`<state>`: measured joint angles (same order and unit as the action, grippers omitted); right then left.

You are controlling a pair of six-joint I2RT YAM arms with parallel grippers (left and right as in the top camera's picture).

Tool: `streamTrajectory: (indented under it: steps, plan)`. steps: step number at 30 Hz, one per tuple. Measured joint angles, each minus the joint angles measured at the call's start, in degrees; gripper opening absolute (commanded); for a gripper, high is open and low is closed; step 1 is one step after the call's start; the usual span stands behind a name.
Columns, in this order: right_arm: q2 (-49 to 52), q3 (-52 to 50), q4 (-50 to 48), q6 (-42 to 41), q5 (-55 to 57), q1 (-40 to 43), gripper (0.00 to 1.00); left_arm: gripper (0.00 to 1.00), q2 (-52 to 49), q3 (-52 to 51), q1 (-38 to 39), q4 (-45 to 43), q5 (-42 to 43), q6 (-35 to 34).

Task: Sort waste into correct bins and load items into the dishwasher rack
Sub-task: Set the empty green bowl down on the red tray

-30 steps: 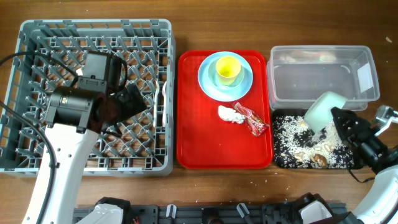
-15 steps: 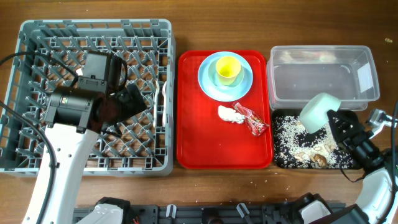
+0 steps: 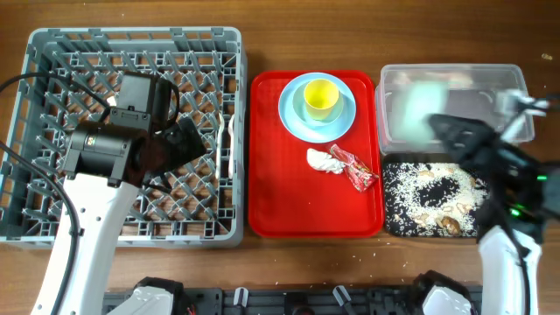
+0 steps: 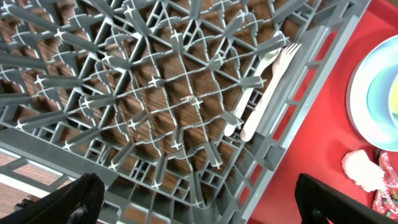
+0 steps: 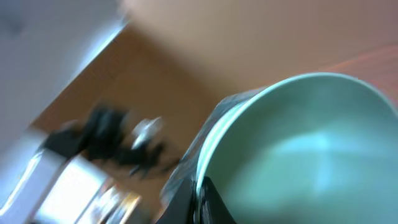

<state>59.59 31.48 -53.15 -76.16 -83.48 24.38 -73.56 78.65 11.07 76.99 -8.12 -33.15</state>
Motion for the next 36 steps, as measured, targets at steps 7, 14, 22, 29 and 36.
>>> streamTrajectory:
  steps: [7,14,22,29,36]
  plan:
    - [3.7,0.6,12.1,-0.1,4.5,-30.9,0.04,1.00,0.0,0.0,0.0,0.0,-0.2,0.0]
    - [13.0,0.7,51.8,29.1,43.4,-47.1,0.04,1.00,0.0,0.0,0.0,0.0,-0.2,0.0]
    - [13.0,1.0,60.3,38.1,68.1,-68.5,0.07,1.00,0.0,0.0,0.0,0.0,-0.2,0.0]
    - [13.2,0.9,51.4,38.3,69.4,-70.2,0.40,1.00,0.0,0.0,0.0,0.0,-0.2,0.0]
    - [15.6,24.9,87.1,48.4,82.1,-68.4,0.45,1.00,0.0,0.0,0.0,0.0,-0.2,0.0]
